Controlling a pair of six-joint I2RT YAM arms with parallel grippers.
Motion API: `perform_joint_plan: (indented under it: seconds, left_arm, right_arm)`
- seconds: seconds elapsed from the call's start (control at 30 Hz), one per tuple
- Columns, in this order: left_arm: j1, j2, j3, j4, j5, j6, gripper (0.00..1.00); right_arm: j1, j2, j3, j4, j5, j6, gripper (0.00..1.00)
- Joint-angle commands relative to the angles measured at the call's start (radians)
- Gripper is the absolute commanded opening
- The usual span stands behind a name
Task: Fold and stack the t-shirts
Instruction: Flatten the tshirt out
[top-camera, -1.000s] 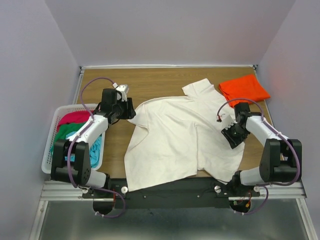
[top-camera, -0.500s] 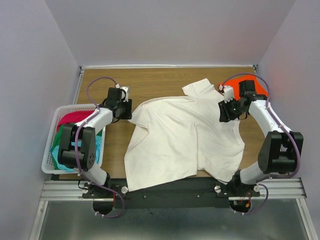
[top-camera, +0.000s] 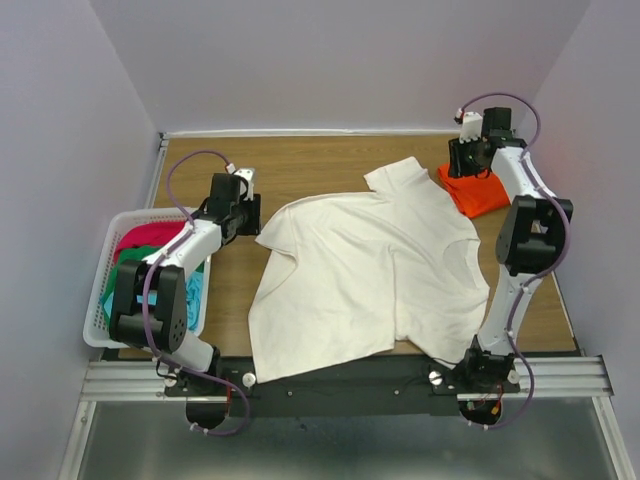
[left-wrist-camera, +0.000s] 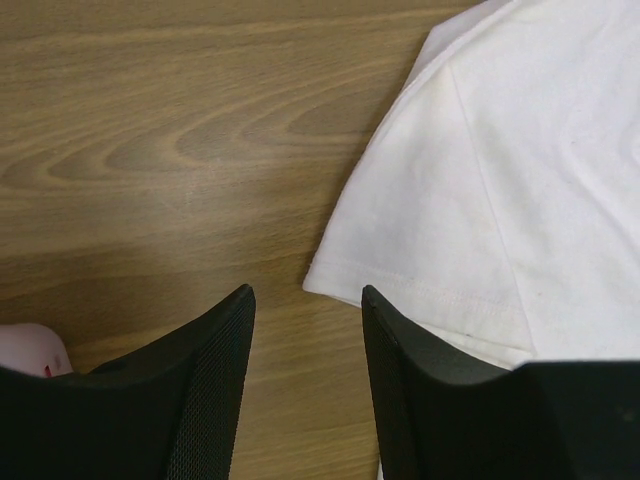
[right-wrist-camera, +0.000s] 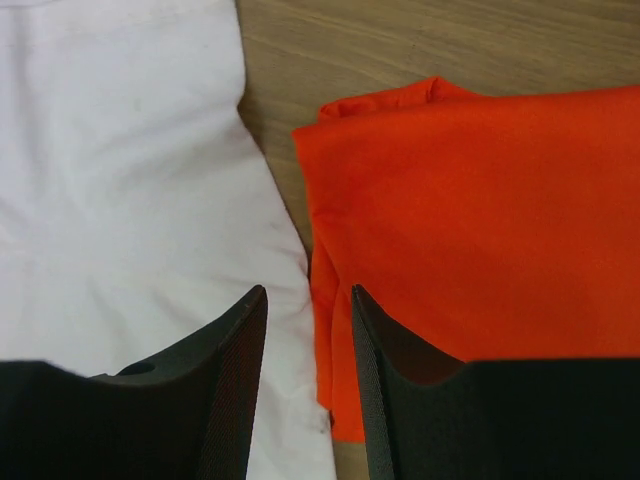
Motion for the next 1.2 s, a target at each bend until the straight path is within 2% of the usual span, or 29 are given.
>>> perform_joint_plan:
  seconds: [0.0, 0.4, 0.57, 0.8, 1.0, 1.17]
  left_arm:
    - [-0.004, -0.035, -0.023, 0.031, -0.026, 0.017, 0.55]
    - [-0.002, -0.027, -0.02, 0.033, 0.007, 0.02, 0.55]
    - [-0.002, -0.027, -0.023, 0.036, 0.008, 0.019, 0.55]
    - [-0.002, -0.007, -0.023, 0.034, -0.007, 0.016, 0.55]
    - [-0.004, 0.001, -0.011, 0.039, -0.007, 0.013, 0.55]
    - [-0.001, 0.004, 0.015, 0.045, -0.003, 0.005, 0.56]
  right_arm:
    - [0.0, 0.138, 0.136, -0.017, 0.068, 0.047, 0.46]
    - [0.012, 0.338, 0.257, -0.031, 0.074, 0.078, 0.42]
    - [0.014, 0.431, 0.396, -0.034, 0.124, 0.093, 0.35]
    - [0.017, 0.579, 0.616, -0.025, 0.145, 0.098, 0.34]
    - [0.028, 0.622, 0.682, -0.007, 0.091, 0.116, 0.36]
    - [0.028, 0.507, 0.618, 0.012, -0.021, 0.109, 0.4]
